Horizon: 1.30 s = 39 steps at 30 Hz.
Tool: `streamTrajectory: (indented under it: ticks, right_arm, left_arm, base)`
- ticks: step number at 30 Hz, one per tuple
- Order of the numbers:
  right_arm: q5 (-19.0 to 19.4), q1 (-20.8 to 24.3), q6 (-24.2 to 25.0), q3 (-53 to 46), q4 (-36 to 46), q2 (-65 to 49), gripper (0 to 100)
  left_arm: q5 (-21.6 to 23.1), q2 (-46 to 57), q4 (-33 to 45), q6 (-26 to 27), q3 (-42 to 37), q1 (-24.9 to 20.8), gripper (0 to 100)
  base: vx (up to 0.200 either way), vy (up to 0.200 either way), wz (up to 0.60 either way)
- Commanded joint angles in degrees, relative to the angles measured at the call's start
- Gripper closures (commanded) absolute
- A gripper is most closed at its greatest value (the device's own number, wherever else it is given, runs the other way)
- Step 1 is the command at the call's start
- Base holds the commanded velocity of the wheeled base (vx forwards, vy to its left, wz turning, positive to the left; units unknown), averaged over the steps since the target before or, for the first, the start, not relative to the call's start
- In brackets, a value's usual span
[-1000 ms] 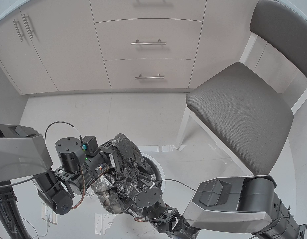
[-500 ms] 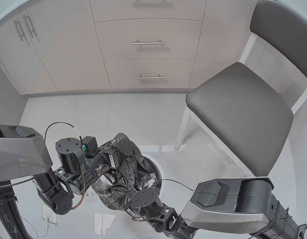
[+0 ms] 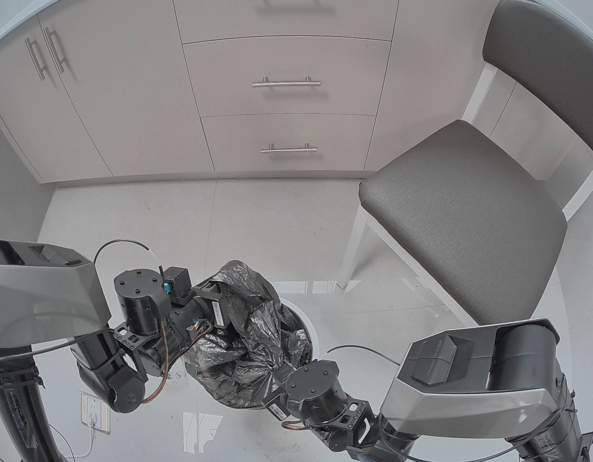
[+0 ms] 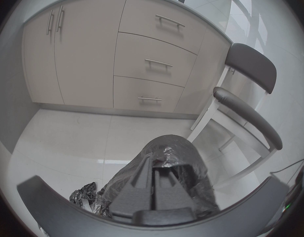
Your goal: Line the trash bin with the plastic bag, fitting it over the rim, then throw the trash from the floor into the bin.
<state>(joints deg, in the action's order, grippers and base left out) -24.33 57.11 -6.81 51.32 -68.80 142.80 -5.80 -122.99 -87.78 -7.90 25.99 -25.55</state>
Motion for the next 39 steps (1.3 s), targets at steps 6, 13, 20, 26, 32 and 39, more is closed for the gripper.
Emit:
streamTrajectory:
  ticks: [6, 13, 20, 26, 32, 39]
  right_arm:
    - [-1.86, -0.25, 1.01, -9.66, -7.13, -2.53, 100]
    - [-1.6, 0.37, 0.93, -9.75, -7.13, -1.91, 100]
    - [-1.42, 0.46, 0.84, -10.01, -7.05, -0.33, 100]
    - [-1.42, -2.27, -0.92, -8.08, -6.87, 1.87, 100]
    - [-2.03, -5.7, -3.38, -6.06, -6.43, 2.04, 100]
    - [-2.12, -7.37, -3.73, -5.97, -6.96, 1.78, 100]
  left_arm:
    - [0.0, -4.1, -0.11, 1.84, 1.34, -0.02, 100]
    - [-0.09, -3.84, -0.02, 1.66, 0.2, -0.82, 100]
    - [0.0, -6.21, -0.02, 1.66, -0.24, -0.2, 100]
    - [0.35, -9.37, -0.02, 4.47, 4.51, 3.32, 100]
    - [0.44, -10.87, 0.07, 10.01, 7.58, 3.93, 100]
    - [0.35, -12.8, 0.07, 12.56, 11.8, 3.75, 100]
  base:
    - [0.0, 0.0, 0.0]
    - [0.0, 0.0, 0.0]
    - [0.0, 0.0, 0.0]
    - [0.0, 0.0, 0.0]
    - [0.0, 0.0, 0.0]
    - [0.0, 0.0, 0.0]
